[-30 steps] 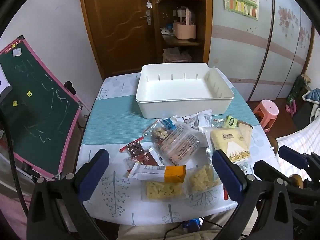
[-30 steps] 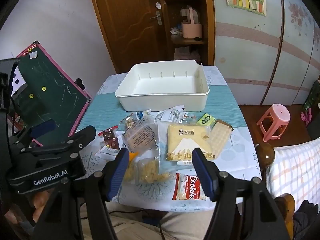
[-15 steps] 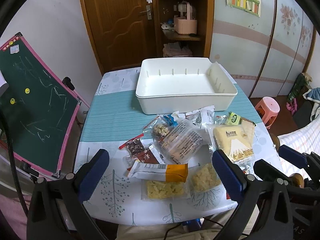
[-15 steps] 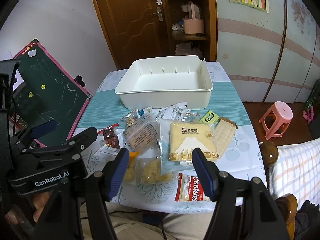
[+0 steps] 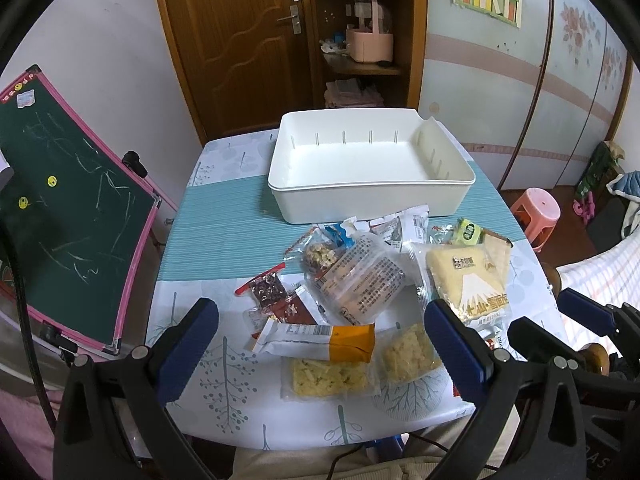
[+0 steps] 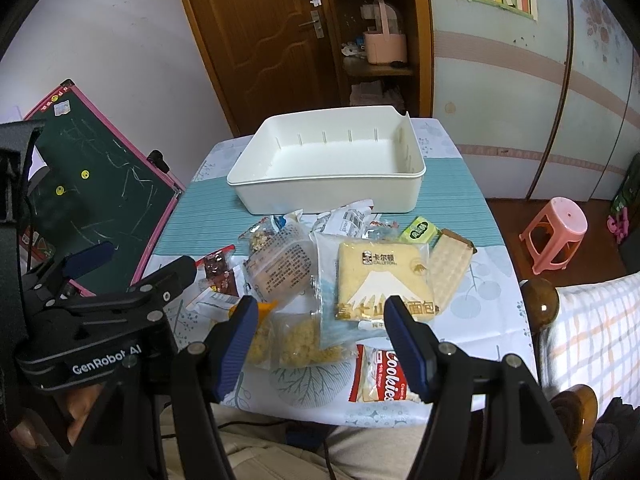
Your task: Organize snacks
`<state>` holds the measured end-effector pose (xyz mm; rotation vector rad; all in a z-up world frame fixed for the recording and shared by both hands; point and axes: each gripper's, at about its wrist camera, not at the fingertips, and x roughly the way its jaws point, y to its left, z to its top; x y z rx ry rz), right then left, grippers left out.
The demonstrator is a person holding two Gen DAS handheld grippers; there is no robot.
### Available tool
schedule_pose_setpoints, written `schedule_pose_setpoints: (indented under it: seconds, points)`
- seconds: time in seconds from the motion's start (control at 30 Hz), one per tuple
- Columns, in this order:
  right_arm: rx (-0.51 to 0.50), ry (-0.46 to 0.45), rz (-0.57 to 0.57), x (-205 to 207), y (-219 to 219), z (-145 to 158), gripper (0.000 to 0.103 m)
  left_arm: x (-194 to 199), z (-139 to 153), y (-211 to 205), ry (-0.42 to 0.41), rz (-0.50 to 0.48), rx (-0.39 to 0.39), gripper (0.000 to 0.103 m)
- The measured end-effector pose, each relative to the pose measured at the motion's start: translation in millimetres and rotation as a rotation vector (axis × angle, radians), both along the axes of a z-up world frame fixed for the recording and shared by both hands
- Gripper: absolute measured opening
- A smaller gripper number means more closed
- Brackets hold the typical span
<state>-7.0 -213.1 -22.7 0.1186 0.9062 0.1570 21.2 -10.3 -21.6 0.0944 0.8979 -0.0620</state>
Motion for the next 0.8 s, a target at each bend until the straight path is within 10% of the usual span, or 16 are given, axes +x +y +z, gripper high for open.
schedule_pose_setpoints:
  seconds: [0.8]
  points:
    - [0.0, -0.001, 0.0, 0.4, -0.2, 2.3, 0.066, 1.2, 1.4, -0.2, -0.002, -0.003, 0.0, 0.102]
